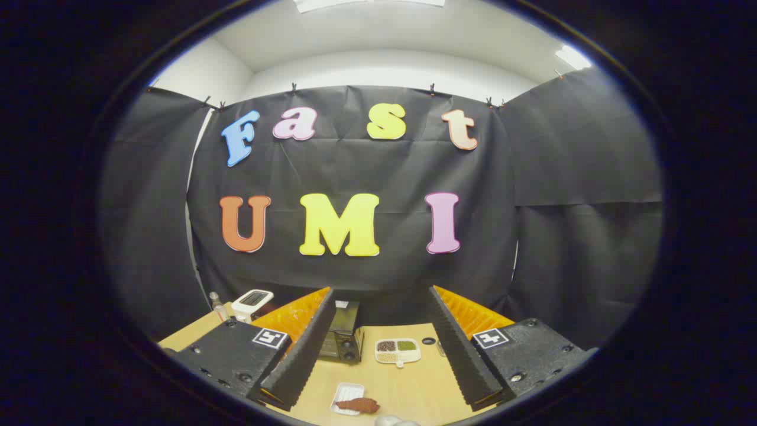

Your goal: Open the toaster oven, put the food inside, and close the toaster oven door.

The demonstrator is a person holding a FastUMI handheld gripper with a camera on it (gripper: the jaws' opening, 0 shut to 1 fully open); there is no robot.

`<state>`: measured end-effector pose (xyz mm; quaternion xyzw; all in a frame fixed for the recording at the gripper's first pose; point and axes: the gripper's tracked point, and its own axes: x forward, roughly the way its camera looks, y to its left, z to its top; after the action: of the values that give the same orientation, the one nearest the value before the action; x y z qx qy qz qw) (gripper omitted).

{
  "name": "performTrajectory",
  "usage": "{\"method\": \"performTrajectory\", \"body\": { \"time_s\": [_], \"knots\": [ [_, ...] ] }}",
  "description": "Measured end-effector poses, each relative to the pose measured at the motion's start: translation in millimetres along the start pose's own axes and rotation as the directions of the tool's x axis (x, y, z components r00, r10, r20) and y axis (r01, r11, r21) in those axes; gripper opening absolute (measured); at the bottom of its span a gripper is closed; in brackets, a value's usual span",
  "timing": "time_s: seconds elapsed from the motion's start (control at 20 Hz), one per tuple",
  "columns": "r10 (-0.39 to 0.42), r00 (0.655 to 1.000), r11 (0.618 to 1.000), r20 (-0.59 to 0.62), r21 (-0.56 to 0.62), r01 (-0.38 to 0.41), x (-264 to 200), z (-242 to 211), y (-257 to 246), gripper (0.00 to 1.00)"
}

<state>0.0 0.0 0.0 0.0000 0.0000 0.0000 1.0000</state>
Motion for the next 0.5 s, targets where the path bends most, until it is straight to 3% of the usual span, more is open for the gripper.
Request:
{"method": "performTrajectory", "body": {
  "time_s": [0.5],
  "knots": [
    [-0.012,1.000,1.000,-0.018,-0.016,0.012,4.9,-4.3,16.4,0.99]
  ]
}}
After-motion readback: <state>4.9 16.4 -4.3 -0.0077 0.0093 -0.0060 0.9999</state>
